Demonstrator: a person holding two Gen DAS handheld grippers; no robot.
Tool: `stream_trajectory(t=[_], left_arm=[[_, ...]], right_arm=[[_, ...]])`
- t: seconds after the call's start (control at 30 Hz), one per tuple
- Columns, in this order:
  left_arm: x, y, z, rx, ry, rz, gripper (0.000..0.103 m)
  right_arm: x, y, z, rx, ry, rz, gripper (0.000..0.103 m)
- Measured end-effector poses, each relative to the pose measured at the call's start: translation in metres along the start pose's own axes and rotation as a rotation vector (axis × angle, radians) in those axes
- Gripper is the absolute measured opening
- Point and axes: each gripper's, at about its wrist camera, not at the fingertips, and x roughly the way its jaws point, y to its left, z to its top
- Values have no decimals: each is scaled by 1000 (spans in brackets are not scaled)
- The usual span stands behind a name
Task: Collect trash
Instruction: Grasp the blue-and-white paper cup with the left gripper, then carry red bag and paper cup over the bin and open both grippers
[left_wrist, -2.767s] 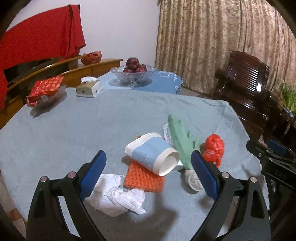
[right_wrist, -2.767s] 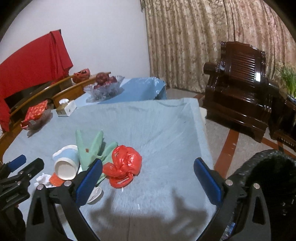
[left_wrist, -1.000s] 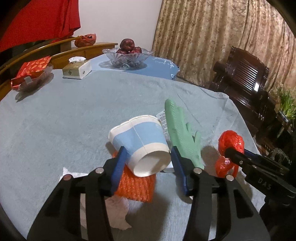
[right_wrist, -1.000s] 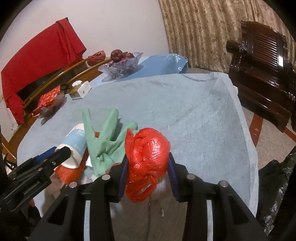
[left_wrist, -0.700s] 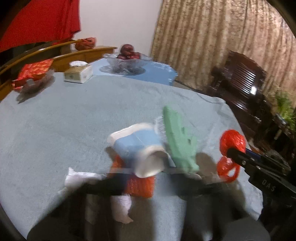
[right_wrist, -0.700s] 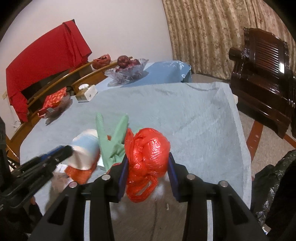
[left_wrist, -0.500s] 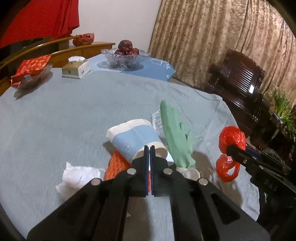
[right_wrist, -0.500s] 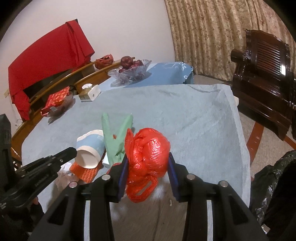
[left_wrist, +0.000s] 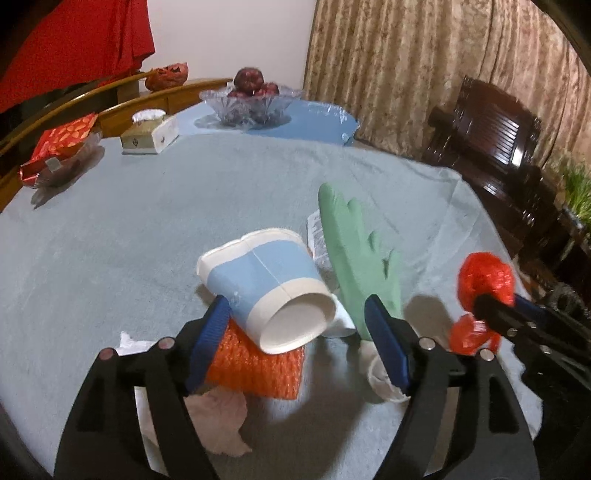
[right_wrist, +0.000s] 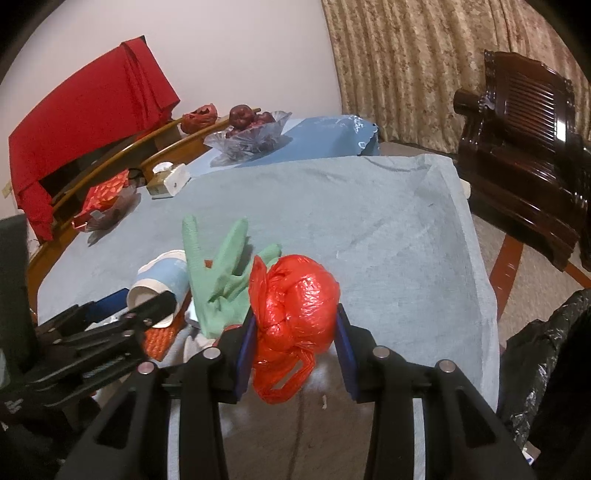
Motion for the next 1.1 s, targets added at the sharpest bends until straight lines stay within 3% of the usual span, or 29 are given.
stream_trajectory(t=[0.1,0.13,0.2,0.6,1.1], left_arm=[[12,5,0,-13,26,15,72],[15,8,-1,-21,32,15,65],[16,14,-1,-40,35,1,62],[-30,18,9,-58,-73,-49,58],[-87,-26,4,13,-127,-128,58]], right_arm=[[3,-2,-1,0,4,-3,39],[4,-3,-1,0,5,-3,39],[6,-4,-2,3,8,-4,39],[-2,2,2,1,-8,9,39],[-83,-6,9,-1,-124,1,39]])
